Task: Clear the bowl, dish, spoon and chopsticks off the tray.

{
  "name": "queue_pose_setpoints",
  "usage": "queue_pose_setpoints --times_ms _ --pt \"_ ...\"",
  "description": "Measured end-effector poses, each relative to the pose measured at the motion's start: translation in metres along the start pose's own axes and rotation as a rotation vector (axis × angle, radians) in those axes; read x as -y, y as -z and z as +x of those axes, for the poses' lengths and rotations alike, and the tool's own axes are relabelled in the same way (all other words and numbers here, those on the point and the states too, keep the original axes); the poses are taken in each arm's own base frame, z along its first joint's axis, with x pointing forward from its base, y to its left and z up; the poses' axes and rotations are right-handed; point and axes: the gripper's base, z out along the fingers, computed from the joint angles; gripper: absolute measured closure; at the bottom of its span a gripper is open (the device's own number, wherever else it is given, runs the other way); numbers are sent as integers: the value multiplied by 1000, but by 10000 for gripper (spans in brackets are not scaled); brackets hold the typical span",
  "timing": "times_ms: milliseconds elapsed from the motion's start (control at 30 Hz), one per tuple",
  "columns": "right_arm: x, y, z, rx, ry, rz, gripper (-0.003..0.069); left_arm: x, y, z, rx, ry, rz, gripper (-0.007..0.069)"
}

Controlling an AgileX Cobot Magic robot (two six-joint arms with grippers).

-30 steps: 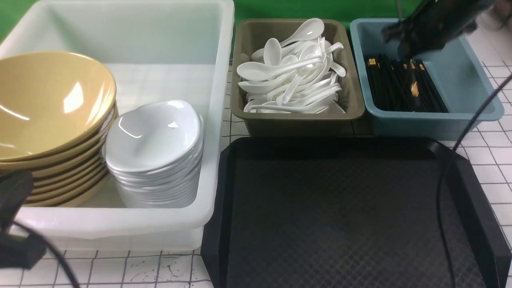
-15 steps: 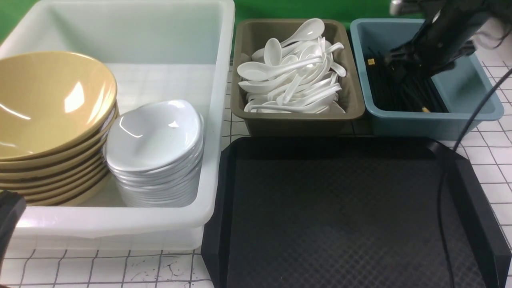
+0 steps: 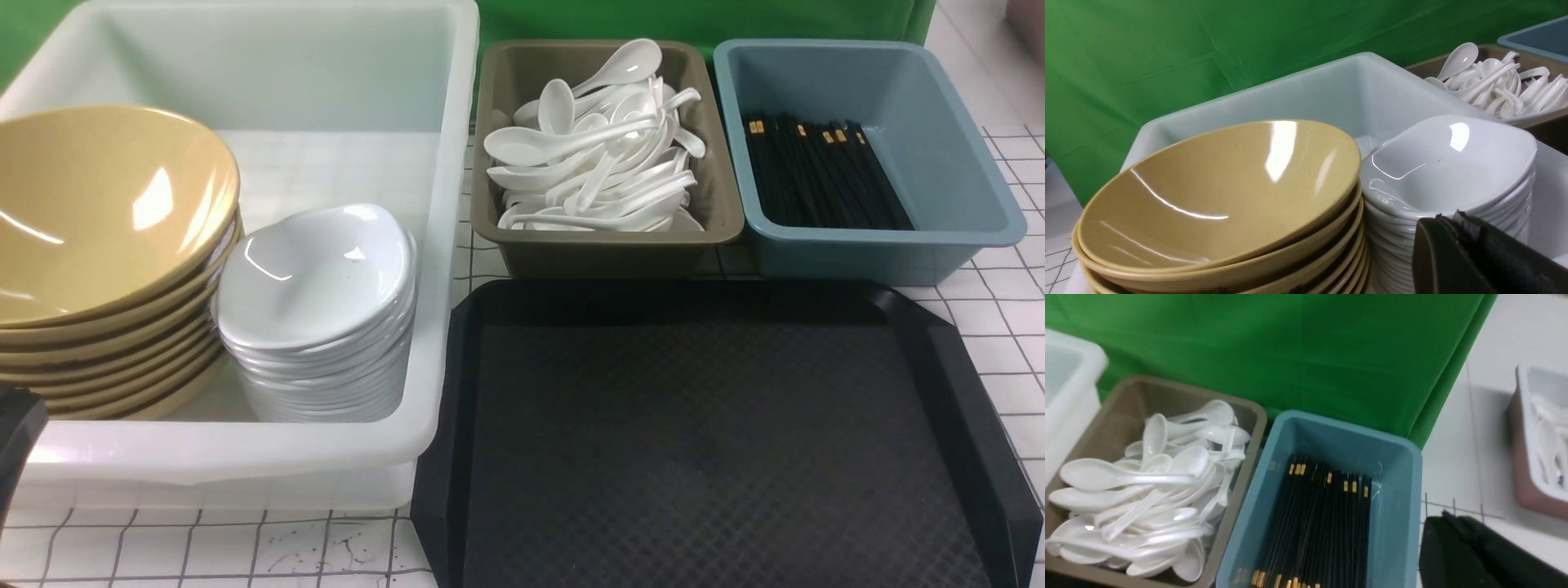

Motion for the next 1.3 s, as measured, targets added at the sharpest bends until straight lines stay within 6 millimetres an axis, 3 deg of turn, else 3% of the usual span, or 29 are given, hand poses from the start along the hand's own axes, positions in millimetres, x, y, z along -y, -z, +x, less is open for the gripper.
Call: queue_pose_setpoints --times_ms 33,67,133,167,267,400,567,767,933,1000,1167,1300 --pt "-2 17 16 46 3 6 623 0 0 0 0 0 0 636" --pt "-2 17 15 57 3 8 623 0 0 0 0 0 0 636" --pt "-9 48 56 171 -4 13 623 0 0 0 0 0 0 636" --pt "-9 48 54 185 -4 14 623 0 0 0 0 0 0 636" --pt "-17 81 116 378 -10 38 623 0 0 0 0 0 0 636" --pt "-24 94 165 505 -12 58 623 0 0 0 0 0 0 636" --pt "-32 86 227 476 -19 53 623 0 0 0 0 -1 0 636" --pt "-39 70 278 406 -29 42 623 0 0 0 0 -1 0 636" --pt "-46 46 323 282 -36 25 622 0 0 0 0 -1 0 636" --pt "-46 42 330 262 -44 22 622 0 0 0 0 -1 0 636" --pt "-51 26 372 231 -104 28 622 0 0 0 0 -2 -1 636" --pt "-52 32 380 245 -127 40 622 0 0 0 0 -1 -1 636"
